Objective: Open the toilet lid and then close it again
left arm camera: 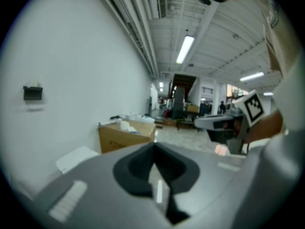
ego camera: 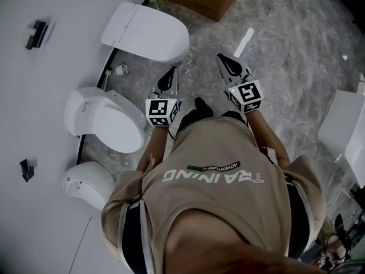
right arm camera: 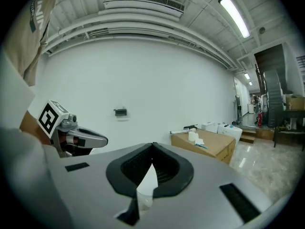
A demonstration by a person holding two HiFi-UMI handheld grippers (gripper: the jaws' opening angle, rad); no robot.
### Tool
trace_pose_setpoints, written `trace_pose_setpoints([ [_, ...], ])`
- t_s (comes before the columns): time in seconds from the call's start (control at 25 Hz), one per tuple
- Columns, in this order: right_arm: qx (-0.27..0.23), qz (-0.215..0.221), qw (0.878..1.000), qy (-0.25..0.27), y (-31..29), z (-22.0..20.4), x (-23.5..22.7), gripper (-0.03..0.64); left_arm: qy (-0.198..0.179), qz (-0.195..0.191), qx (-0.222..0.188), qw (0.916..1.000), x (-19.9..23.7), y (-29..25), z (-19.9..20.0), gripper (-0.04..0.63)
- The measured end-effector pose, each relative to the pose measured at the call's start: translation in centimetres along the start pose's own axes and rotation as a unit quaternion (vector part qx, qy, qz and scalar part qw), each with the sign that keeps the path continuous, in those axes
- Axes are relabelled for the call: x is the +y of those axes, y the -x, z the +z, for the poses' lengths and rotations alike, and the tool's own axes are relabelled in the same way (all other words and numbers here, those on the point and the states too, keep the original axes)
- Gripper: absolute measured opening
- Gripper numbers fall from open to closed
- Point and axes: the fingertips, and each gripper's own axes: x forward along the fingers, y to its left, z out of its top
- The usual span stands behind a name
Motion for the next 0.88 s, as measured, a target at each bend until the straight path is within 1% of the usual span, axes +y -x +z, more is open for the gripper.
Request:
trace_pose_setpoints([
  [0.12,0.014,-0.004,1.0,-0.003,-1.9,-0.5,-0.1,0.009,0.006,-0.002,0.009,0.9999,2.1,-1.4,-0.4,0.005],
  [0.28,0.046,-0.001,0.999,-0.012,-3.5,-1.4,-0.6,0.009,0.016,-0.003,0.016,0.9997,4.1,-3.0,-0.1,0.005],
  [0.36,0.059,0.002,0.998,-0.013,-4.6,-1.8,-1.7,0.009,0.024,0.003,0.021,0.9995,5.0,-4.3,-0.1,0.005],
  [0.48,0.062,0.009,0.998,-0.015,-6.9,-2.0,-4.0,0.009,0.034,0.014,0.025,0.999,5.9,-6.8,-0.2,0.005],
  [0.6,0.066,0.032,0.997,-0.021,-9.3,-2.5,-5.6,0.009,0.032,0.028,0.029,0.9987,6.5,-8.8,0.3,0.005],
  [0.68,0.067,0.062,0.996,-0.016,-11.6,-2.4,-6.4,0.009,0.03,0.051,0.03,0.9978,7.5,-10.1,1.1,0.005],
  [0.72,0.066,0.082,0.994,-0.01,-13.0,-2.0,-6.8,0.009,0.032,0.07,0.029,0.9966,8.4,-10.6,1.6,0.005],
  [0.88,0.055,0.165,0.985,0.022,-19.0,0.9,-8.9,0.009,0.046,0.15,0.026,0.9873,11.7,-12.7,3.8,0.005],
])
